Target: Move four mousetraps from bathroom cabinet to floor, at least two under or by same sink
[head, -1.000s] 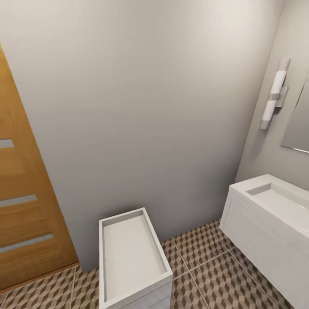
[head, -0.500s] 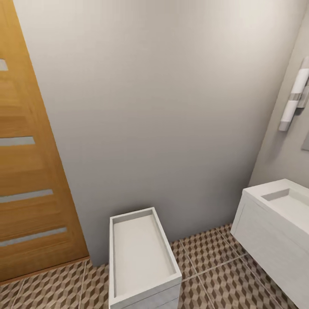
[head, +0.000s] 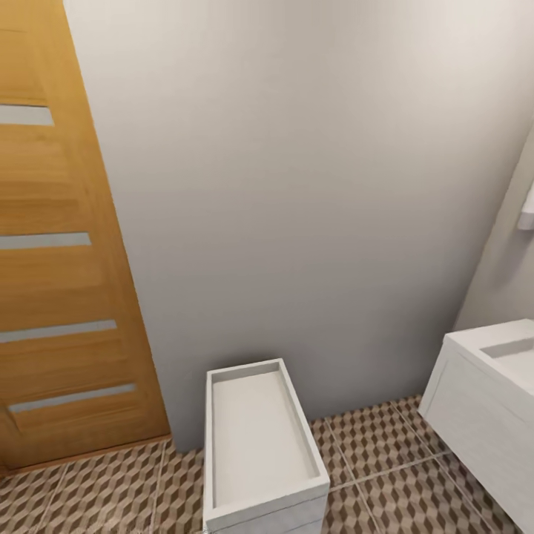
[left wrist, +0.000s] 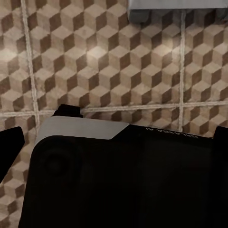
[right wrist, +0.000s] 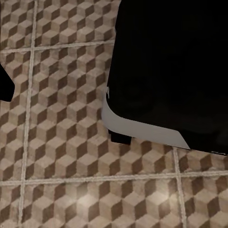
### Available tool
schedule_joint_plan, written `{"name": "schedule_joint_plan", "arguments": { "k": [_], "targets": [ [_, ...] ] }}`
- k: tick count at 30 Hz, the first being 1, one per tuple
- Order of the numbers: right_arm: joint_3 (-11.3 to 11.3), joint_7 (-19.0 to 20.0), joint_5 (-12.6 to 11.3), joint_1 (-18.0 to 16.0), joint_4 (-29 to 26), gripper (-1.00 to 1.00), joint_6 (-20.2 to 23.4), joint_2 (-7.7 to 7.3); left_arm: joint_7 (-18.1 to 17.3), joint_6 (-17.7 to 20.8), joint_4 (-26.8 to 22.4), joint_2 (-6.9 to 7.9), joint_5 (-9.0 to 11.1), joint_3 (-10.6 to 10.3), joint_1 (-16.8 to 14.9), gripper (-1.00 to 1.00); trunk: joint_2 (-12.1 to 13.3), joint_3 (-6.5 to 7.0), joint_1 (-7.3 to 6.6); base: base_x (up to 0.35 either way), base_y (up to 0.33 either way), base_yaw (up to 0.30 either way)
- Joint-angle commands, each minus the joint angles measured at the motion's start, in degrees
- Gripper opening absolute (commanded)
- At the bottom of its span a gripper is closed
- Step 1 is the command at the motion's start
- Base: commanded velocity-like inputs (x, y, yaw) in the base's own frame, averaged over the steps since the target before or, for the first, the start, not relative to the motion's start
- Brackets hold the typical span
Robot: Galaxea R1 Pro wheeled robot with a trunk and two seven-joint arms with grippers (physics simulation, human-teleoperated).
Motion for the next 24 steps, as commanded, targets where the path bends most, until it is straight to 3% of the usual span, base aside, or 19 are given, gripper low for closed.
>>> {"name": "schedule_joint_plan", "arguments": {
  "k": [1, 24],
  "targets": [
    [0.4, -0.3, 0.4, -0.1, 0.2, 1.0, -0.3, -0.01, 0.2, -0.2, 0.1, -0.02, 0.4, -0.4, 0.0, 1.0, 0.0, -0.07, 0.0, 0.0, 0.0, 0.267],
    [0.5, -0.3, 0.5, -0.1, 0.2, 1.0, -0.3, 0.0, 0.1, -0.2, 0.1, -0.02, 0.3, -0.4, 0.0, 1.0, 0.0, -0.07, 0.0, 0.0, 0.0, 0.282]
  ]
}}
